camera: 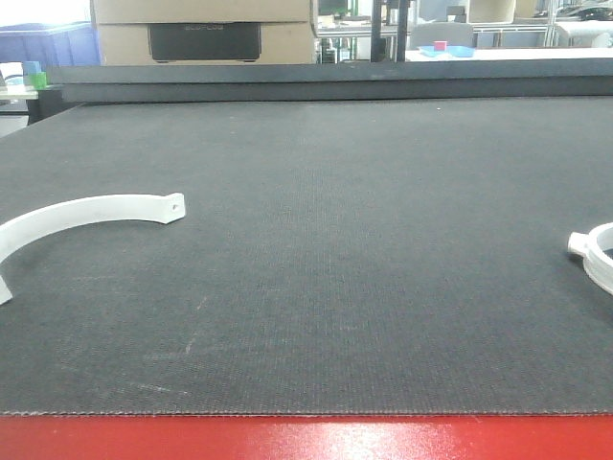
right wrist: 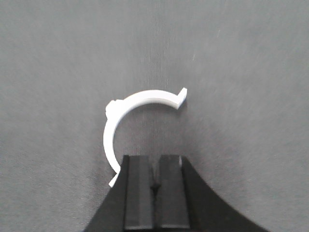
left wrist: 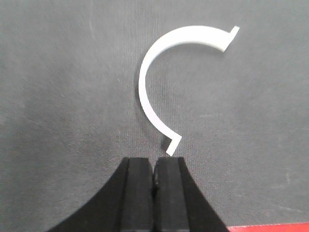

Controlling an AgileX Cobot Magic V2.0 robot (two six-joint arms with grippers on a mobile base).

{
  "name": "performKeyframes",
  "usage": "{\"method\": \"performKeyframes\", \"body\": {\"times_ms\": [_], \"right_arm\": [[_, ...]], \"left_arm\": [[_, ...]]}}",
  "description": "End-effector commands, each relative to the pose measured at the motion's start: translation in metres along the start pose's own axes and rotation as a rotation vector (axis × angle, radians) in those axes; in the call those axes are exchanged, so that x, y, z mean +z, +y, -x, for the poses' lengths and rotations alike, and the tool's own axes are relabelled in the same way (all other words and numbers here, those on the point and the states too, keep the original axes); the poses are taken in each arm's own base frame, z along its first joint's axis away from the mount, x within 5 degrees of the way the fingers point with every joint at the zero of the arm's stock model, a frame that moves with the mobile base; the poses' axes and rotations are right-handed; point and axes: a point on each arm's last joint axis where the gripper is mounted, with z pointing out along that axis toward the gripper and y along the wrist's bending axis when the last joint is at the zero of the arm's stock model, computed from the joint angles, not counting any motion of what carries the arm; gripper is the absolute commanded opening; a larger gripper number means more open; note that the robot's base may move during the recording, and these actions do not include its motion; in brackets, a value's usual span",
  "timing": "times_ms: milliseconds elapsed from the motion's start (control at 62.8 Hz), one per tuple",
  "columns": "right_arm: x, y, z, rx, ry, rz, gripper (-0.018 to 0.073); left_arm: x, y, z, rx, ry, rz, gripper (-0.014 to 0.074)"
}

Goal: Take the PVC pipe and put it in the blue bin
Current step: 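Lower both grippers toward the two white curved pipe pieces on the table, then close the right gripper on the white curved pipe piece nearest it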

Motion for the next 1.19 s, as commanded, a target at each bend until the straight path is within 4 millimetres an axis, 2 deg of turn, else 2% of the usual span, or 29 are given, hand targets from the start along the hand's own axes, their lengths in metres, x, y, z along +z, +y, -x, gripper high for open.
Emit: {"method": "performKeyframes", "body": {"times_ms": [0, 175, 302, 589, 716, 796, 891, 971, 1050, 1178], "right_arm": [[0.022, -0.002, 0.009, 0.014, 0.033, -0.001, -0.0168], [0.076, -0.007, 0.01, 0.023, 0.227, -0.024, -0.0167], [0.099, -0.004, 0.01, 0.011, 0.328, -0.023, -0.0151], [0.123, 0.038, 0.022, -0.116, 0.415, 0.003, -0.0151], [0.133, 0.044, 0.028, -0.128, 0.465, 0.004, -0.0141], [0.138, 0.045, 0.029, -0.13, 0.485, 0.002, -0.0059], [0.145, 0.045, 0.029, -0.128, 0.502, 0.001, 0.0146], [0.148, 0.046, 0.028, -0.13, 0.512, 0.0, 0.0246], [0.153, 0.047, 0.027, -0.128, 0.515, 0.003, 0.0229], [0.167, 0.047, 0.025, -0.124, 0.521, 0.003, 0.0148]], "left_arm": [[0.016, 0.0, 0.007, -0.018, 0.042, -0.008, -0.0111], [0.041, 0.001, 0.01, -0.023, 0.124, -0.002, -0.0111], [0.048, 0.002, 0.011, -0.025, 0.147, 0.0, -0.0111], [0.049, 0.002, 0.012, -0.025, 0.135, -0.001, -0.0111], [0.049, 0.002, 0.012, -0.025, 0.135, -0.001, -0.0111], [0.049, 0.002, 0.012, -0.025, 0.135, -0.001, -0.0111], [0.049, 0.002, 0.012, -0.025, 0.131, -0.001, -0.0111], [0.049, 0.002, 0.013, -0.025, 0.129, -0.001, -0.0111], [0.049, 0.002, 0.013, -0.025, 0.125, -0.001, -0.0111], [0.049, 0.002, 0.013, -0.025, 0.121, -0.001, -0.0111]]}}
